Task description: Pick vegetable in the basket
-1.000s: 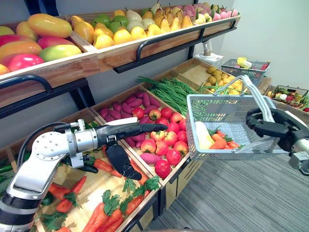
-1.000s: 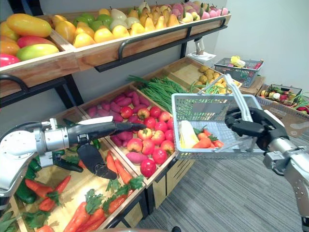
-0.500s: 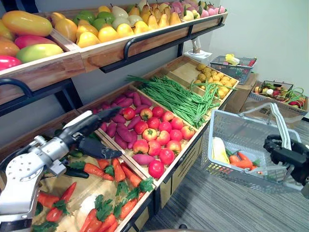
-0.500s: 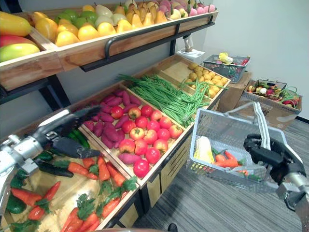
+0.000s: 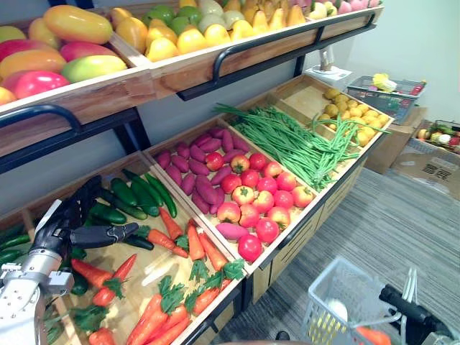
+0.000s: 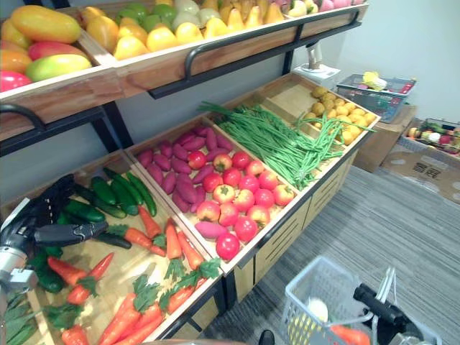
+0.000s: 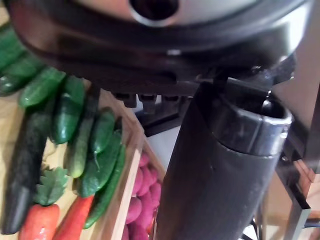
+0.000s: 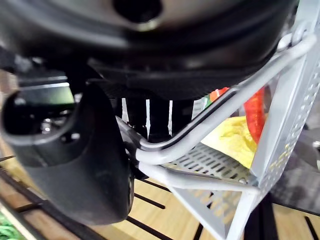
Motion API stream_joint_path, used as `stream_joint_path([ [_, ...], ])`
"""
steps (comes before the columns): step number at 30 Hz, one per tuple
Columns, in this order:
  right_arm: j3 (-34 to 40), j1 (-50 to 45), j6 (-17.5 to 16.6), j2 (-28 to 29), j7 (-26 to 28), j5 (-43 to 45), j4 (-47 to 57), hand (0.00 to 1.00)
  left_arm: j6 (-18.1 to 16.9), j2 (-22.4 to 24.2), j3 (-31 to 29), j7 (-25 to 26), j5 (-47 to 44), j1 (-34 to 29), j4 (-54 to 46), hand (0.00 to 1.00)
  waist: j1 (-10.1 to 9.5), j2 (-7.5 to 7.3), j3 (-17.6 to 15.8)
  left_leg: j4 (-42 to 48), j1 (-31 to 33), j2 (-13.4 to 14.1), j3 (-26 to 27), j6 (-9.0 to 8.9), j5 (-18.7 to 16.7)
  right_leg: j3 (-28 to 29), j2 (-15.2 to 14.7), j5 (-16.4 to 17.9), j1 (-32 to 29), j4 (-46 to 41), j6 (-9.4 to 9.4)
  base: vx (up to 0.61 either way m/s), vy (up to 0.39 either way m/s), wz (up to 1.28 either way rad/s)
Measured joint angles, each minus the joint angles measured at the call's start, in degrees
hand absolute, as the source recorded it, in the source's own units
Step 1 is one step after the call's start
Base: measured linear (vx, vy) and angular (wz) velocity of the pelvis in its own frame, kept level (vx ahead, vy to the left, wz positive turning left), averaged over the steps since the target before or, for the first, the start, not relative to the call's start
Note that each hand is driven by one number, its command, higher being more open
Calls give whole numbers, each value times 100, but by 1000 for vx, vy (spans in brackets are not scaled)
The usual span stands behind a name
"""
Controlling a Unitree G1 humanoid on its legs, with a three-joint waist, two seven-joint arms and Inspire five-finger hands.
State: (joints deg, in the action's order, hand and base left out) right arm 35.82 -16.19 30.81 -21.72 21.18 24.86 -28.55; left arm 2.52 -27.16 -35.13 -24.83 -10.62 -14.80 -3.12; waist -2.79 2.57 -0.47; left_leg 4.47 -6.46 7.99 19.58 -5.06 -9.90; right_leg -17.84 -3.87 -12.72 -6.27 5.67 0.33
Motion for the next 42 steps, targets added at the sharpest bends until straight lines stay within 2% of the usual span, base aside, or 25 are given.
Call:
stream_joint_path([
  [2, -226, 25, -48, 185, -129, 3, -311, 0, 6, 100, 0, 65, -2, -62, 96, 100, -4, -8, -18, 26, 111, -42, -164, 42, 1, -127, -78, -7, -7, 0, 12, -105, 43, 34],
  [7, -610, 177, -478, 404, -357, 65, -751, 0, 47, 331, 3, 523, -1, -243, 291, 100, -82, -58, -58, 29, 193, -99, -379, 91, 38, -319, -173, 7, 29, 0, 53, -41, 34, 25],
  [10, -839, 289, -637, 511, -547, 311, -989, 0, 49, 493, -36, 1192, -1, -240, 731, 100, -121, 31, -97, 3, 285, -149, -615, 95, 80, -525, -251, 47, 50, -1, 110, -5, 55, 35],
  [15, -1072, 461, -772, 691, -934, 485, -1343, 0, -111, 894, -722, 2528, -136, -237, 844, 100, -368, 60, -113, -18, 366, -161, -946, 63, 166, -831, -306, 103, 154, -9, 146, 40, 49, 35],
  [16, -1110, 519, -865, 728, -1024, 576, -1409, 0, -316, 938, -1142, 2951, -358, -220, 1086, 100, -437, 54, -111, -28, 367, -169, -1033, 70, 192, -896, -326, 107, 197, -9, 151, 42, 66, 29],
  [18, -1148, 604, -939, 758, -1079, 694, -1457, 0, -598, 995, -1590, 3409, -754, -178, 1382, 100, -469, 51, -112, -35, 373, -193, -1102, 86, 208, -971, -361, 123, 233, -7, 174, 28, 72, 26],
  [20, -1239, 679, -975, 792, -1177, 701, -1498, 0, -1157, 1140, -2303, 4135, -1395, -163, 1881, 100, -516, 39, -102, -54, 373, -234, -1214, 110, 227, -1072, -417, 141, 292, -3, 200, 11, 76, 27],
  [21, -1244, 682, -975, 814, -1180, 712, -1502, 0, -1278, 1171, -2459, 4298, -1494, -164, 2016, 100, -542, 33, -100, -60, 373, -240, -1235, 115, 232, -1097, -426, 142, 305, -2, 201, -1, 72, 21],
  [23, -1253, 695, -974, 844, -1200, 789, -1641, 0, -1700, 1253, -2972, 4940, -1754, -161, 2604, 100, -627, -21, -90, -133, 340, -267, -1299, 116, 258, -1177, -453, 162, 359, -1, 226, -21, 69, 19],
  [24, -1252, 702, -975, 845, -1200, 810, -1679, 0, -1797, 1272, -3081, 5127, -1771, -163, 2752, 100, -652, -33, -84, -153, 342, -271, -1320, 117, 264, -1195, -458, 164, 365, -1, 229, -27, 48, 20],
  [26, -1253, 739, -975, 851, -1203, 900, -1806, 0, -2100, 1410, -3443, 5865, -1767, -174, 3297, 100, -657, -66, -97, -205, 333, -280, -1415, 123, 294, -1295, -478, 180, 413, -1, 251, -35, 29, 21],
  [29, -1254, 769, -975, 856, -1202, 900, -1867, 0, -2349, 1573, -3566, 6421, -1897, -171, 3903, 100, -655, -90, -130, -229, 328, -272, -1462, 134, 298, -1342, -474, 212, 438, -2, 282, -43, 28, 11],
  [32, -1246, 810, -997, 856, -1178, 907, -1959, 0, -2400, 1707, -3527, 6528, -2387, -134, 4438, 100, -606, -86, -131, -230, 328, -259, -1464, 131, 299, -1342, -460, 239, 438, -3, 253, -23, 15, 0],
  [34, -1222, 829, -1059, 856, -1113, 907, -2037, 0, -2437, 1887, -3524, 6283, -2870, -79, 4739, 100, -569, -78, -138, -236, 325, -249, -1464, 125, 303, -1344, -451, 248, 438, -4, 254, -1, 15, 0],
  [37, -1203, 917, -1183, 854, -978, 898, -2212, 0, -2430, 2405, -3255, 5572, -3246, -37, 5245, 100, -493, -76, -172, -270, 297, -237, -1467, 89, 327, -1346, -439, 258, 450, -7, 258, 11, 37, 0],
  [39, -1204, 1022, -1227, 854, -891, 895, -2362, 0, -2323, 2859, -2798, 4873, -3409, -23, 5457, 100, -438, -88, -238, -327, 234, -228, -1483, 74, 347, -1359, -429, 259, 495, -7, 258, 12, 34, 3],
  [42, -1218, 1047, -1248, 855, -859, 893, -2394, 0, -2092, 3108, -2092, 4212, -3336, -21, 5505, 100, -418, -103, -297, -338, 208, -217, -1513, 72, 346, -1391, -421, 277, 535, -7, 269, 13, 28, 6],
])
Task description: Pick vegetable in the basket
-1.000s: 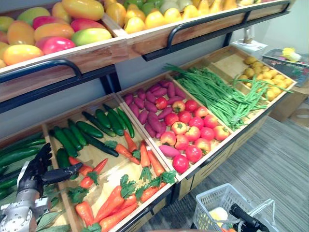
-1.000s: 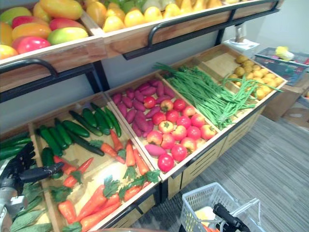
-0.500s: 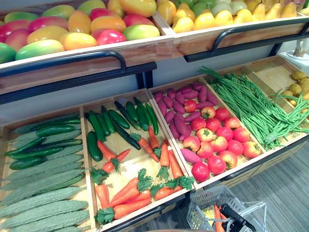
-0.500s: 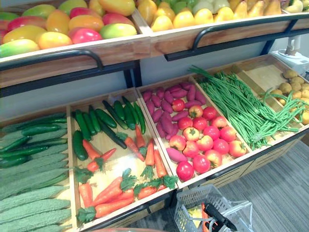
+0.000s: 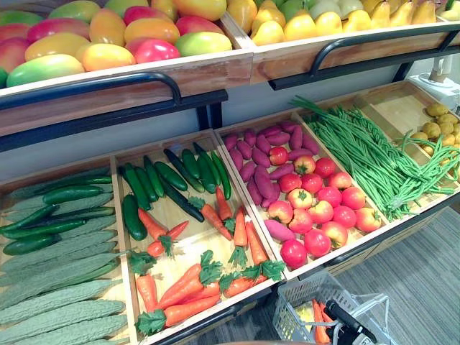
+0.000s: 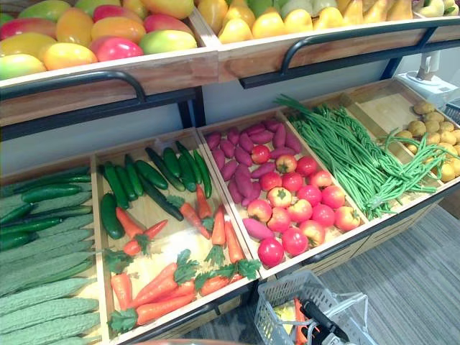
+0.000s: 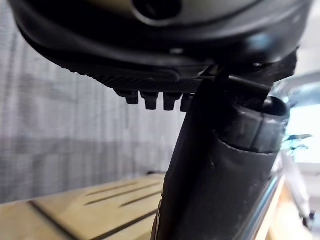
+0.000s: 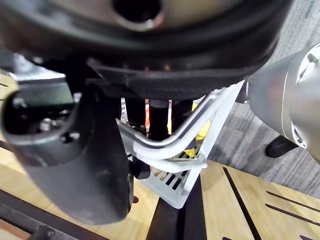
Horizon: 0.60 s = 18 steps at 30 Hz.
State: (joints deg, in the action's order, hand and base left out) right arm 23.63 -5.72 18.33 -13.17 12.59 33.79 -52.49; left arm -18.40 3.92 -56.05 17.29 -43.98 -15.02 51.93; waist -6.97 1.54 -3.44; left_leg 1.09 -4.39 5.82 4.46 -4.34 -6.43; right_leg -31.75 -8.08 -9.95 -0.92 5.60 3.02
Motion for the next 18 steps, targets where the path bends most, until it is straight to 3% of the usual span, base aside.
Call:
stream_joint_path([
  [2, -2, 57, -43, 0, 10, 0, 0, 0, 227, 57, 569, -518, 115, -19, 25, 100, 43, 10, -103, -10, -43, 7, 3, -5, 3, 14, 9, 6, 17, -1, 3, 5, 15, -2],
  [5, -5, 57, -131, -4, 21, 1, -15, 0, 427, 11, 894, -896, 188, -203, 68, 100, 61, 37, -144, -25, -55, 15, 22, -16, 6, 19, 18, 12, 17, -5, 9, 14, 32, -1],
  [18, -242, 119, -386, 36, 146, 5, -354, 0, 648, -778, 2026, -1622, 116, -615, 708, 100, 70, 66, -191, -77, -262, 22, 238, -96, -34, 280, 46, 21, 93, 6, 41, -29, 29, -7],
])
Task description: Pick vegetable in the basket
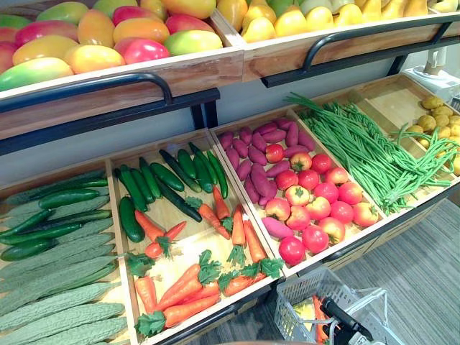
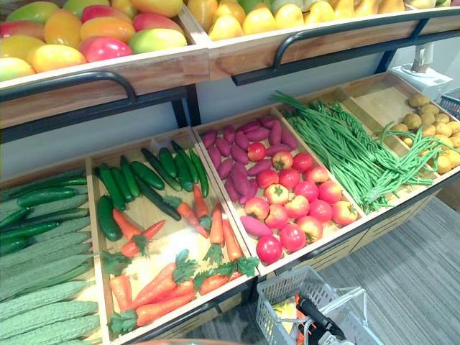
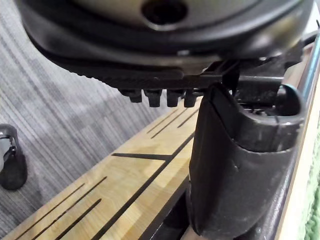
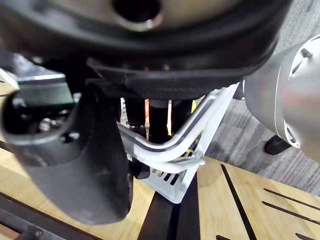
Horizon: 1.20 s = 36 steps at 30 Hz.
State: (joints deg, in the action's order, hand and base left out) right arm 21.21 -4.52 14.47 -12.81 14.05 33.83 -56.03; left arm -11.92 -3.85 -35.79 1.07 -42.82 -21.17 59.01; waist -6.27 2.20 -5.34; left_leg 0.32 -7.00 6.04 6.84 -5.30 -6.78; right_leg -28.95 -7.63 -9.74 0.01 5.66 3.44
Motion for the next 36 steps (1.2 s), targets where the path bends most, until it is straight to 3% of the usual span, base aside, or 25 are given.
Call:
stream_joint_path([
  [19, 10, -166, -237, 198, 39, 12, -341, 0, -9, -404, 785, -104, -346, -256, 354, 100, -5, 17, -1, 9, -159, -1, 412, 1, -41, 602, 101, -73, -107, 1, 4, -40, 25, -12],
  [28, 18, -284, -286, 259, 7, 234, -322, 0, -12, -473, 833, 13, -334, -338, 524, 100, -3, 16, -1, 12, -212, -3, 840, -2, -52, 1230, 225, -131, -307, 1, 79, -45, 21, -23],
  [33, 559, -637, -317, 390, -44, 249, -330, 0, -17, -501, 833, 22, -201, -548, 550, 100, 20, 1, -11, -21, -431, -26, 1180, -47, -34, 1500, 286, -176, -336, -6, 139, -35, 32, -33],
  [36, 891, -791, -464, 517, -24, 245, -309, 0, -17, -530, 831, 23, -158, -725, 553, 100, 83, -98, -56, -125, -494, -127, 1568, -11, -6, 1488, 266, 0, -518, -12, 128, -70, 40, -67],
])
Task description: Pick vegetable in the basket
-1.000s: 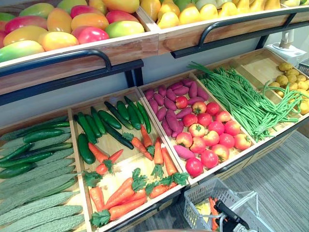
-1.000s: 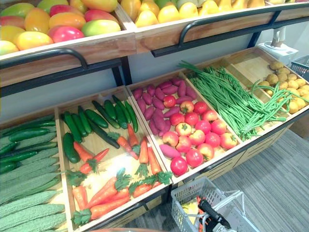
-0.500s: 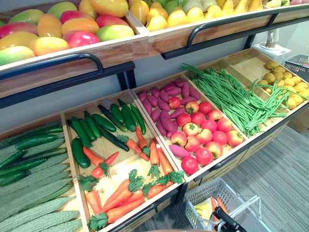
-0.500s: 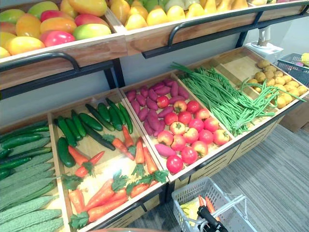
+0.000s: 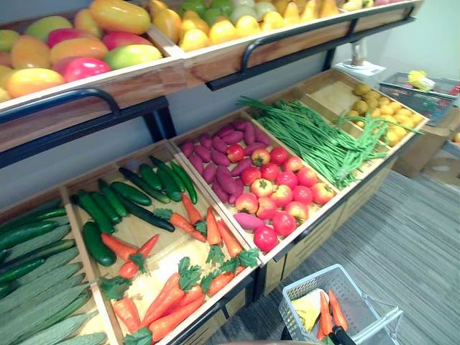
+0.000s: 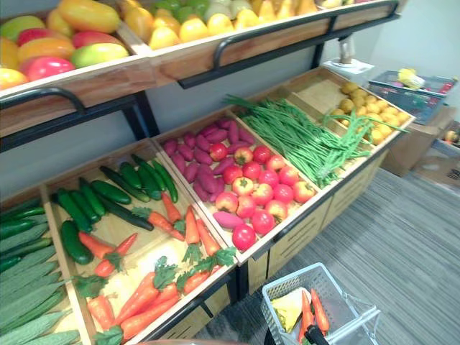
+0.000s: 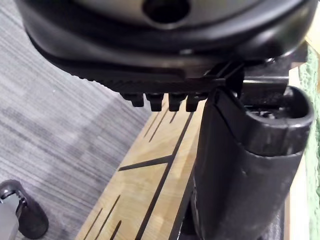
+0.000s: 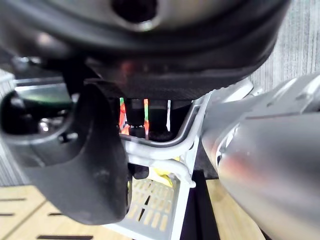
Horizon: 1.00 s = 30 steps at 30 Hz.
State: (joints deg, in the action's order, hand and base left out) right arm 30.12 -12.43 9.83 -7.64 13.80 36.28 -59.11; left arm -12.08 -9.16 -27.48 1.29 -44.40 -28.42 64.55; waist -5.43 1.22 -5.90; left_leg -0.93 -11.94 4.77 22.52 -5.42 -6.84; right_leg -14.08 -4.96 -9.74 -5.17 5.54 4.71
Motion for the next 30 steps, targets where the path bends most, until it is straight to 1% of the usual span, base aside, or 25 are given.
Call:
stream_joint_path([
  [1, 89, 5, -56, 20, 4, -2, 15, 0, 0, 52, 0, 4, 6, -42, 4, 100, 21, 7, -4, 2, 76, -124, 161, 173, -113, -281, -3, 540, -120, -8, 301, -73, 129, -95],
  [2, 187, 113, -117, -7, 80, -23, -28, 0, -32, 196, 0, 3, 22, -118, -31, 100, 16, 202, -36, -153, 207, 67, 437, 415, -148, -905, 95, 1011, -293, -357, 45, -75, 143, -103],
  [3, 244, 206, -145, 26, 91, -25, -25, 0, -48, 228, 0, 2, 24, -129, -37, 100, 49, 240, -134, -152, 200, 207, 734, 460, -82, -1115, 68, 984, -453, -1041, -302, -65, 160, -80],
  [4, 403, 316, -222, 19, 123, -19, -16, 0, -48, 243, 0, 6, 23, -127, -96, 100, 201, 186, -322, -47, 141, 294, 1024, 410, -40, -1348, -192, 1270, -649, -2794, -657, -17, 87, -36],
  [5, 411, 284, -197, -14, 172, -28, -102, 0, -48, 182, 0, 12, 19, -206, -203, 100, 284, -54, -374, 138, 147, 67, 1161, 303, -8, -1478, -500, 1385, -533, -3364, -465, -24, 66, -44],
  [6, 410, 315, -170, -89, 178, -28, -178, 0, -35, 243, 0, 26, 9, -216, -201, 100, 242, -130, -375, 177, 215, -69, 1266, 244, -54, -1548, -464, 1477, -477, -3015, -376, -39, 19, -59],
  [7, 396, 375, -173, -106, 178, -28, -198, 0, -32, 305, -1, 60, -11, -216, -200, 100, 241, -136, -372, 138, 278, -132, 1346, 261, -115, -1503, -351, 1418, -403, -2586, -342, -174, 0, -121],
  [8, 392, 542, -167, -137, 191, -51, -260, 0, -34, 521, -1, 115, -80, -215, -197, 100, 201, -95, -362, -118, 399, -160, 1356, 442, -184, -1242, 62, 941, -256, -1515, -250, -177, 16, -145],
  [9, 498, 764, -97, -142, 197, -213, -411, 0, -49, 643, -8, 110, -98, -171, -181, 100, 133, 146, -445, -169, 456, 114, 1823, 533, 307, -1545, -40, 1500, -369, -2370, -617, -181, 11, -122],
  [10, 489, 751, -92, -124, 183, -287, -523, 0, -41, 607, -8, 110, -98, -153, -189, 100, 186, 54, -494, 9, 444, 82, 1926, 438, 319, -1818, -521, 1933, -386, -3448, -742, -38, -22, -65],
  [11, 611, 664, -200, -88, 74, -281, -749, 0, 6, 529, -15, 116, -99, -175, -207, 100, 225, -170, -503, 276, 449, -59, 2065, 416, 260, -1888, -1013, 2161, -5, -3637, -193, -70, -133, -54],
  [12, 568, 696, -168, -182, 89, -292, -705, 0, 49, 591, -47, 124, -100, -163, -206, 100, 215, -180, -491, 368, 525, -78, 2285, 377, 235, -1742, -632, 2200, 225, -2613, -138, -70, -155, -80],
  [13, 429, 728, -157, -237, 88, -298, -664, 0, 111, 653, -48, 164, -100, -134, -180, 100, 220, -84, -480, 344, 552, 20, 2404, 362, 245, -1553, -349, 1947, 383, -2027, -258, -148, -156, -124],
  [14, 230, 740, -163, -263, 91, -295, -613, 0, 233, 640, -100, 278, -109, -105, -160, 100, 235, -94, -477, 239, 571, 110, 2515, 405, 287, -1279, 50, 1326, 688, -1006, -278, -131, -86, -102],
  [15, 173, 731, -160, -237, 101, -293, -579, 0, 219, 623, -125, 287, -111, -132, -127, 100, 226, -167, -479, 203, 555, 101, 2555, 415, 296, -1186, 136, 1152, 771, -699, -365, -168, -118, -95],
  [16, 9, 639, -152, -227, 107, -284, -544, 0, 146, 632, -125, 285, -110, -177, -128, 100, 226, -180, -475, 230, 576, 141, 2582, 369, 305, -1056, 281, 966, 835, -382, -482, -173, -142, -55],
  [18, -16, 520, -96, -242, 82, -299, -607, 0, 156, 600, 51, 294, 96, -139, -111, 100, 240, -162, -458, 322, 653, 237, 2588, 284, 360, -961, 379, 886, 820, -231, -497, -145, -133, -27],
  [19, -131, 479, -27, -224, 84, -402, -687, 0, 405, 471, 731, 169, 557, -15, -77, 100, 287, -204, -440, 375, 697, 290, 2593, 266, 385, -948, 407, 869, 790, -216, -486, -125, -112, -9],
  [20, -226, 432, 31, -182, 83, -497, -750, 0, 504, 405, 994, 79, 723, 242, -77, 100, 292, -274, -397, 410, 717, 320, 2597, 243, 402, -937, 421, 868, 764, -208, -487, -184, -144, -10],
  [21, -226, 367, 106, -65, 88, -526, -921, 0, 594, 450, 1238, -70, 879, 758, -89, 100, 310, -435, -286, 462, 728, 363, 2605, 250, 399, -922, 442, 880, 747, -195, -507, -158, -106, -16],
  [23, -211, 278, 102, 48, 87, -521, -917, 0, 462, 430, 1034, -70, 822, 875, -131, 100, 278, -530, -175, 548, 699, 421, 2668, 257, 355, -883, 488, 908, 752, -149, -543, -81, -56, -58],
  [24, -209, 233, 28, 98, 131, -490, -889, 0, 525, 319, 1037, -213, 877, 948, -151, 100, 395, -596, -86, 602, 724, 502, 2912, 252, 324, -909, 517, 910, 759, -43, -544, -15, -44, -60],
  [28, -213, 225, 9, 103, 126, -480, -884, 0, 608, 313, 1019, -215, 1044, 1754, -137, 100, 524, -609, -109, 955, 865, 637, 3015, 173, 217, -860, 516, 897, 587, -6, -562, -19, -35, -33],
  [29, -217, 267, 26, 108, 115, -492, -904, 0, 606, 297, 988, -246, 1106, 1946, -138, 100, 533, -659, -155, 1356, 940, 675, 2540, 360, 289, -608, 513, 732, 592, -28, -664, 14, -34, -77],
  [30, -268, 302, 70, 103, 105, -503, -899, 0, 606, 268, 902, -307, 1110, 1979, -140, 100, 539, -677, -174, 1740, 1025, 692, 1577, 349, 277, -280, 495, 638, 599, -113, -701, 23, -41, -93],
])
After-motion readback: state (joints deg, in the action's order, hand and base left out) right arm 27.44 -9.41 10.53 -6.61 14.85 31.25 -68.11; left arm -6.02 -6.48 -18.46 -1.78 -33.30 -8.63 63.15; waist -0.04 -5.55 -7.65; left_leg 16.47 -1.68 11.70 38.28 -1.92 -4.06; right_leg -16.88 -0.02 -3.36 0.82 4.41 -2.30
